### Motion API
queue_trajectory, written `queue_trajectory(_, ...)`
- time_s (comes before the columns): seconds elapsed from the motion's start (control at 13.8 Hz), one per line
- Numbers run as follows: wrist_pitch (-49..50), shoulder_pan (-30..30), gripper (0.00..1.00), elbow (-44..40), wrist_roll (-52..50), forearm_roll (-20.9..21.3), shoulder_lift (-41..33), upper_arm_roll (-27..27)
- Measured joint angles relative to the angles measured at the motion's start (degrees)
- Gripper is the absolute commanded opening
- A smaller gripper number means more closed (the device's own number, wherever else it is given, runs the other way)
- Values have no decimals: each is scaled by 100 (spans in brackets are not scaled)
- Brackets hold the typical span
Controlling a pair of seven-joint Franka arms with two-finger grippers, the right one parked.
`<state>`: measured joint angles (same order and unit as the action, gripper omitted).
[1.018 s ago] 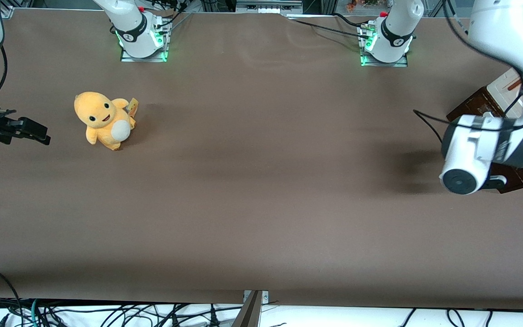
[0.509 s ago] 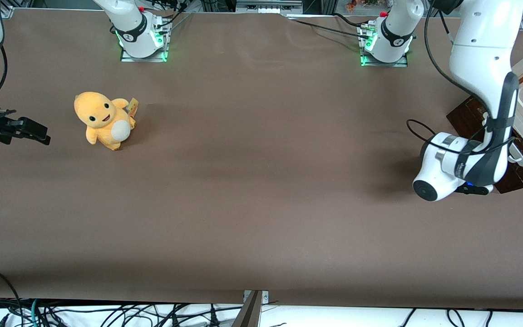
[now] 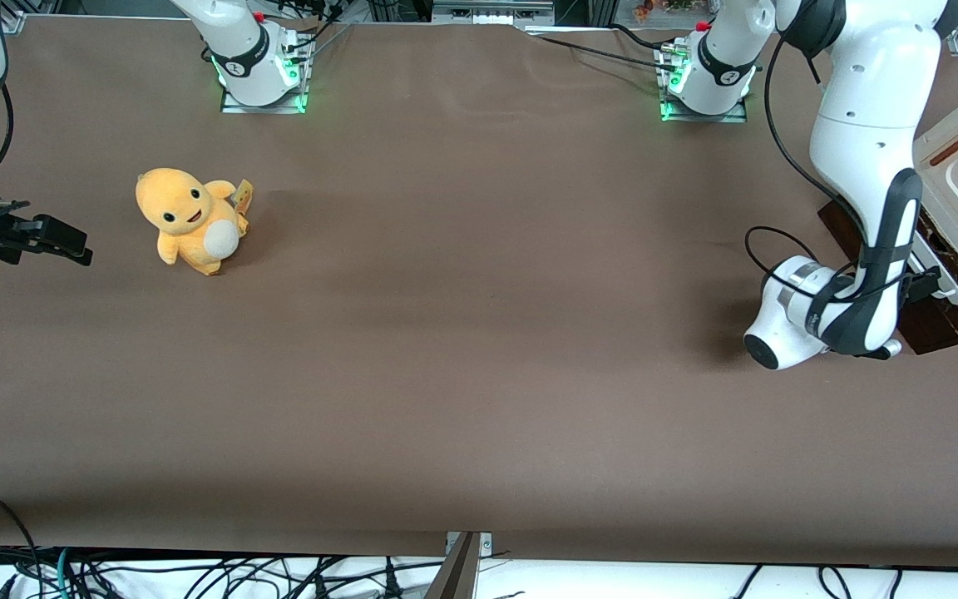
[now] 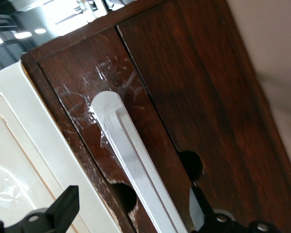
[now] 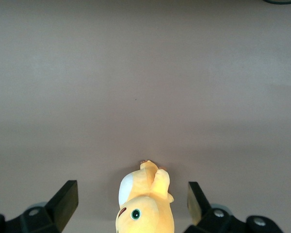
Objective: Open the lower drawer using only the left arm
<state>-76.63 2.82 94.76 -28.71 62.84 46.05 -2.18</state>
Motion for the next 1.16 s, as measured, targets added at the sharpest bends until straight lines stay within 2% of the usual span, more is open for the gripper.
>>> queue_trajectory(0.07, 6, -17, 100, 0, -36, 51, 65, -15)
queue_trajectory(0.22, 8, -69, 91, -1, -63, 166, 147, -26)
queue_trajectory(0.58, 8, -131, 36, -11, -97, 346, 194, -42)
queue_trajectory(0.73, 8, -130, 29, -22, -96, 346, 194, -42)
queue_trajectory(1.16, 66, -102, 18, -130, -268, 346, 277, -34)
